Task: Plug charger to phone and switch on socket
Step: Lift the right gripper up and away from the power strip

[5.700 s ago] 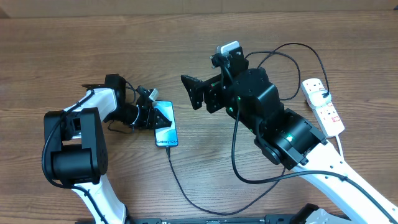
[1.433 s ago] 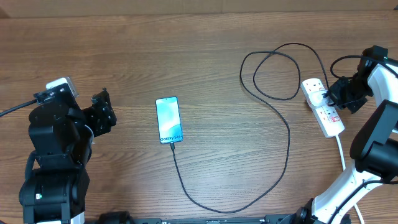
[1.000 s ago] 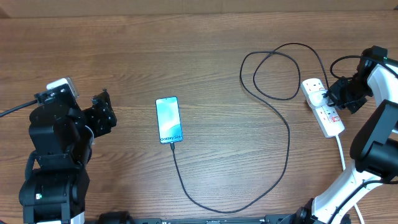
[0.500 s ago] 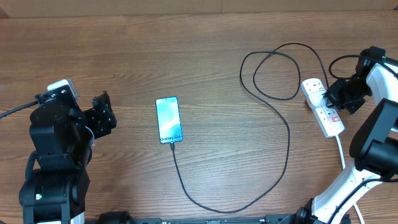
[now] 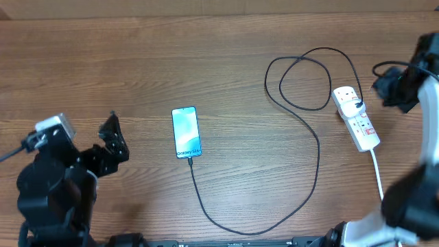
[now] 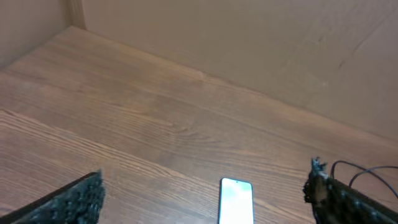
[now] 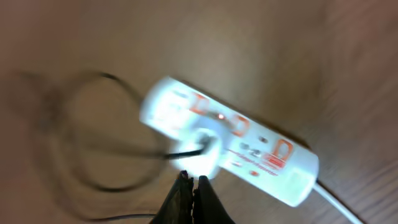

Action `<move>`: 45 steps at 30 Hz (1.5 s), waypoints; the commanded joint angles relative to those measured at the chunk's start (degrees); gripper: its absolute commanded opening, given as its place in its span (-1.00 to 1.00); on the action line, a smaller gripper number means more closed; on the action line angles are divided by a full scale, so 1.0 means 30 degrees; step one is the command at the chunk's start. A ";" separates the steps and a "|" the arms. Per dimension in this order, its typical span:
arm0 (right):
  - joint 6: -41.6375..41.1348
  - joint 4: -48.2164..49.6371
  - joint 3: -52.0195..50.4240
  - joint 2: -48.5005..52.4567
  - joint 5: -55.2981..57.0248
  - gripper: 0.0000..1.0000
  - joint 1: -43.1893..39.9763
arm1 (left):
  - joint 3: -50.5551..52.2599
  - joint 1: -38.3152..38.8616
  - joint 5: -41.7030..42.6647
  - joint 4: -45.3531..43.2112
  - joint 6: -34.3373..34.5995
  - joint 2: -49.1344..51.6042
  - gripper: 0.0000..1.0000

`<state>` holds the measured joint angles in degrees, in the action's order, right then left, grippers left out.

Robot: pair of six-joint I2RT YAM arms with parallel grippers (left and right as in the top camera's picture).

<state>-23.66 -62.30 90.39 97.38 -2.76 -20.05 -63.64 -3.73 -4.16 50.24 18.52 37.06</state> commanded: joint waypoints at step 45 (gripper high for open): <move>-0.0015 -0.1872 0.0175 -1.5613 0.0488 1.00 0.5945 | 0.0058 0.0248 -0.0248 0.4401 0.0117 0.0364 0.99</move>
<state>-23.99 -67.75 90.63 52.93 -2.52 -2.48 -63.44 -3.73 -4.16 63.48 18.50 38.15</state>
